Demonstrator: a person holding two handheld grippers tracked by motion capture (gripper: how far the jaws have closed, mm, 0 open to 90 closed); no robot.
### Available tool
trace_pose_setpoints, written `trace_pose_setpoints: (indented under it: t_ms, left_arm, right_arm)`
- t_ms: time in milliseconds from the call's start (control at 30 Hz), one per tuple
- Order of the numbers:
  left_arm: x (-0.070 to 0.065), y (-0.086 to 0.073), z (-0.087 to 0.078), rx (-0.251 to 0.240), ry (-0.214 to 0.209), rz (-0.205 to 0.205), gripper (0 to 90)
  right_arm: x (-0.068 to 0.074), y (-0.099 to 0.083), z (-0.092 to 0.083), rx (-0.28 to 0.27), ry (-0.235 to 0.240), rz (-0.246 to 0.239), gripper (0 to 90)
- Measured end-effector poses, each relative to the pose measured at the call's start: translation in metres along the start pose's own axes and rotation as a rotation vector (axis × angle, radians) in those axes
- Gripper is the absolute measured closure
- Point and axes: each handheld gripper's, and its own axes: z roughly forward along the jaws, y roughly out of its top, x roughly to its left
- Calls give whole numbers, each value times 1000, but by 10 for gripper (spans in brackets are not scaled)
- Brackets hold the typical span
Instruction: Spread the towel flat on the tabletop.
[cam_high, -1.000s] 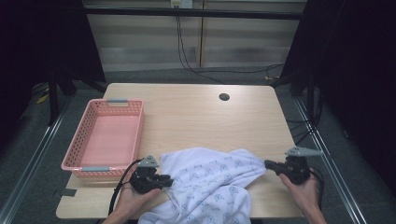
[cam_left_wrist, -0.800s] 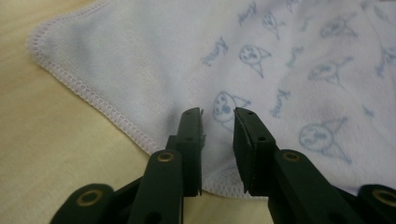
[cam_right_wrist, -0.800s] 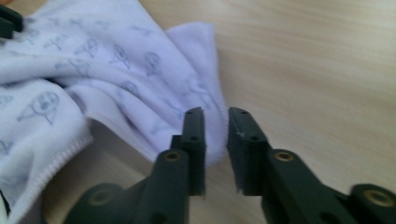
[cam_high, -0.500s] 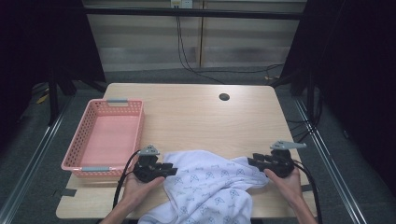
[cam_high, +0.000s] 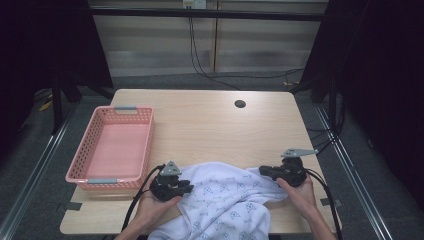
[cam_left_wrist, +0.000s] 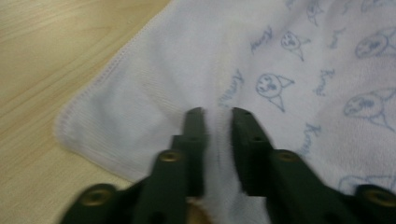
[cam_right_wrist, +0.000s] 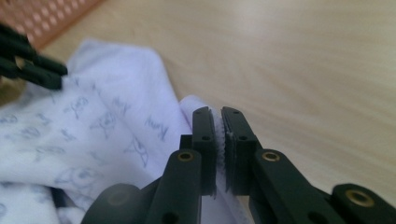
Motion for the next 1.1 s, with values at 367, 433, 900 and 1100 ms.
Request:
trace_pose_setpoints:
  t_ms: [367, 433, 900, 1100]
  left_arm:
    - [-1, 15, -38, -234, -146, -111, 868]
    - [-1, 24, -51, -293, -146, -103, 868]
    - [39, 107, -117, -480, 8, -19, 867]
    - [59, 143, -125, -532, 43, -24, 867]
  right_arm:
    - [-7, 29, -75, -322, -62, 16, 856]
    - [-5, 37, -82, -348, -56, 5, 856]
    - [-6, 97, -96, -464, -82, -24, 856]
    - [-18, 150, -105, -491, -113, -58, 857]
